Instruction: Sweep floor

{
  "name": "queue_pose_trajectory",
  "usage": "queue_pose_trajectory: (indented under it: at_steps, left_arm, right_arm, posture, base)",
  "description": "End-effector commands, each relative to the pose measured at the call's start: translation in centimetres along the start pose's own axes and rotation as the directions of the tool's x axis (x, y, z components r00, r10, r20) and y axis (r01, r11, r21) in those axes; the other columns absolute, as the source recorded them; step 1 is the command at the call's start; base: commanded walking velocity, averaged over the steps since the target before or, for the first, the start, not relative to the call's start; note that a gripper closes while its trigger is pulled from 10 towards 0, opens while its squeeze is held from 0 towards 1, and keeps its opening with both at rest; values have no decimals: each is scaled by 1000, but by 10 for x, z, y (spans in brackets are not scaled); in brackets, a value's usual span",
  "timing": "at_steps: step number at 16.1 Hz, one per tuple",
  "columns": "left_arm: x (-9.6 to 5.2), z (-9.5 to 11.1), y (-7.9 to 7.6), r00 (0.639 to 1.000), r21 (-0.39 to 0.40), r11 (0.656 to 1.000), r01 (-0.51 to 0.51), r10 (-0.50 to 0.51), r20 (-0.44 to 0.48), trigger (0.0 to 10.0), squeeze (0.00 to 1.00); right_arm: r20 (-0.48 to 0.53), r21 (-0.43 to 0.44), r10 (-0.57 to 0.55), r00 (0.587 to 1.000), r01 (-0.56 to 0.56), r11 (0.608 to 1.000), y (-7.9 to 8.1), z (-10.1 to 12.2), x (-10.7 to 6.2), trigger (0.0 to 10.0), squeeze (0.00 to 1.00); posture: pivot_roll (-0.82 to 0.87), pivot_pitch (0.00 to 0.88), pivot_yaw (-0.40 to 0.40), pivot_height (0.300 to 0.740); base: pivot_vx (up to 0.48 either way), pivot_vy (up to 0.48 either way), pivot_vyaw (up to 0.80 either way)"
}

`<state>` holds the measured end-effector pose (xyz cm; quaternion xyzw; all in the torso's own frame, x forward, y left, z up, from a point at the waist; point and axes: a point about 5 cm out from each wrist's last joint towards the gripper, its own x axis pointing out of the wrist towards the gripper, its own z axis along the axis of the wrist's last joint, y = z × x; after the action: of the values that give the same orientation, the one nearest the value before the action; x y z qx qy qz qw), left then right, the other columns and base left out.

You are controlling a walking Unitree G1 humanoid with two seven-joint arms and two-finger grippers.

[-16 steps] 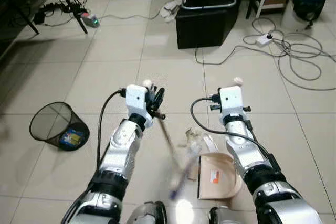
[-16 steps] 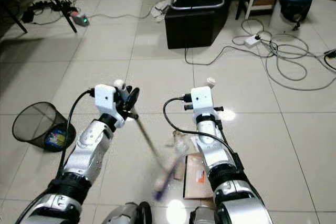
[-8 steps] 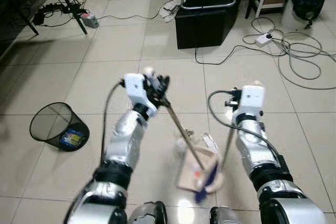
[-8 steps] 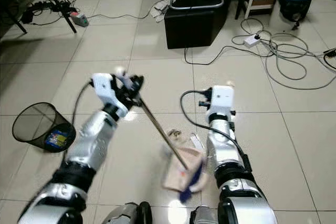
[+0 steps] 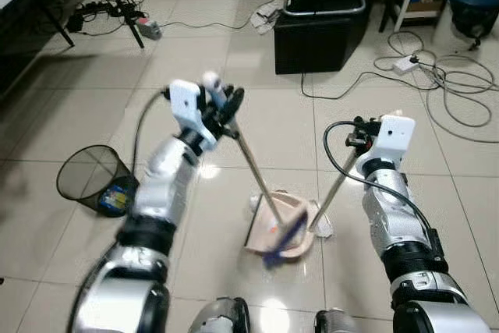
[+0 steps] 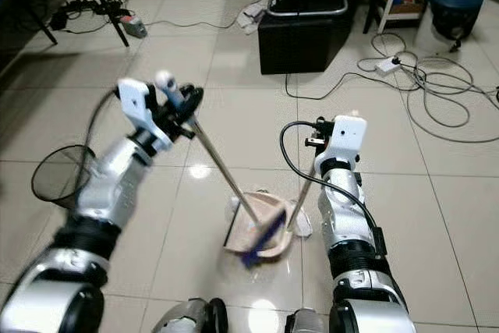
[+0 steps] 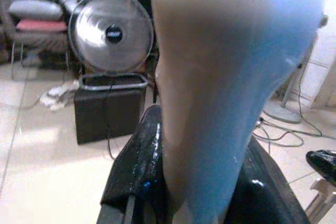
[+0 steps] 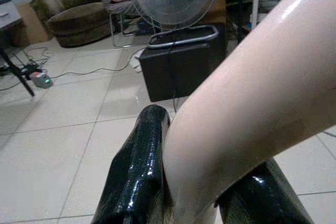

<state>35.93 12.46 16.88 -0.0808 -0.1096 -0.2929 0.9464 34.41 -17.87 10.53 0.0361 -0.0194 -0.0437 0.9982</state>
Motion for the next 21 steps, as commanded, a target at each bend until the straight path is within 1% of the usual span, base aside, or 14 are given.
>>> queue_pose_trajectory:
  at_steps: [1,3,6,8,9,10,11,13,14,15,16,18,20,21]
  left_arm:
    - [5,22,3,997,73,996,48,-52,53,10000,0]
    - [4,53,22,993,211,975,66,-84,77,10000,0]
    - [4,91,43,986,238,971,4,-44,164,10000,0]
    - [0,101,62,984,282,955,-95,47,172,10000,0]
    - [-4,98,69,986,317,939,-133,92,142,10000,0]
    - [-7,94,72,986,339,929,-147,112,120,10000,0]
    - [-15,80,78,983,387,904,-184,173,62,10000,0]
    - [-25,63,81,971,435,874,-218,237,11,10000,0]
    - [-28,59,82,967,433,871,-233,256,6,10000,0]
    - [-35,45,80,957,425,867,-261,291,-6,10000,0]
    - [-43,29,75,954,442,860,-256,299,-30,10000,0]
    - [-58,15,77,922,439,835,-332,385,-35,10000,0]
    - [-72,6,78,891,350,842,-411,452,-42,10000,0]
    - [-78,5,74,890,343,840,-421,455,-24,10000,0]
  right_arm:
    - [1,31,18,1000,-18,999,5,1,-1,10000,0]
    - [-14,22,24,1000,-23,999,4,0,-2,10000,0]
    - [-16,31,17,1000,-16,999,0,1,-3,10000,0]
    - [-12,60,14,1000,-13,998,-3,4,-4,10000,0]
    - [0,69,24,1000,-24,997,-4,8,-5,10000,0]
    - [9,77,35,999,-35,996,-4,11,-5,10000,0]
    - [54,85,62,997,-67,994,-3,30,-6,10000,0]
    - [119,106,77,990,-90,990,-3,58,-8,10000,0]
    - [140,106,79,987,-94,990,-3,66,-9,10000,0]
    - [184,78,81,980,-96,992,-4,87,-10,10000,0]
    - [219,55,75,973,-89,994,-4,106,-11,10000,0]
    - [249,56,69,966,-86,995,-3,124,-11,10000,0]
    - [259,62,71,963,-89,994,-1,136,-8,10000,0]
    - [267,74,72,961,-95,993,0,142,-7,10000,0]
  posture:
    - [21,43,123,740]
    - [23,41,121,740]
    - [24,38,121,740]
    - [26,35,120,740]
    - [27,32,119,740]
    - [27,33,118,740]
    - [26,31,113,740]
    - [21,32,109,740]
    - [18,31,108,740]
    - [15,33,107,740]
    - [2,28,108,740]
    - [1,25,109,740]
    - [-5,9,96,740]
    - [-5,9,96,740]
  base:
    - [0,0,0]
    - [0,0,0]
    - [0,0,0]
    - [0,0,0]
    - [0,0,0]
    - [0,0,0]
    - [0,0,0]
    - [0,0,0]
    - [0,0,0]
    - [0,0,0]
    - [0,0,406]
    - [0,0,800]
    - [0,0,800]
    - [0,0,800]
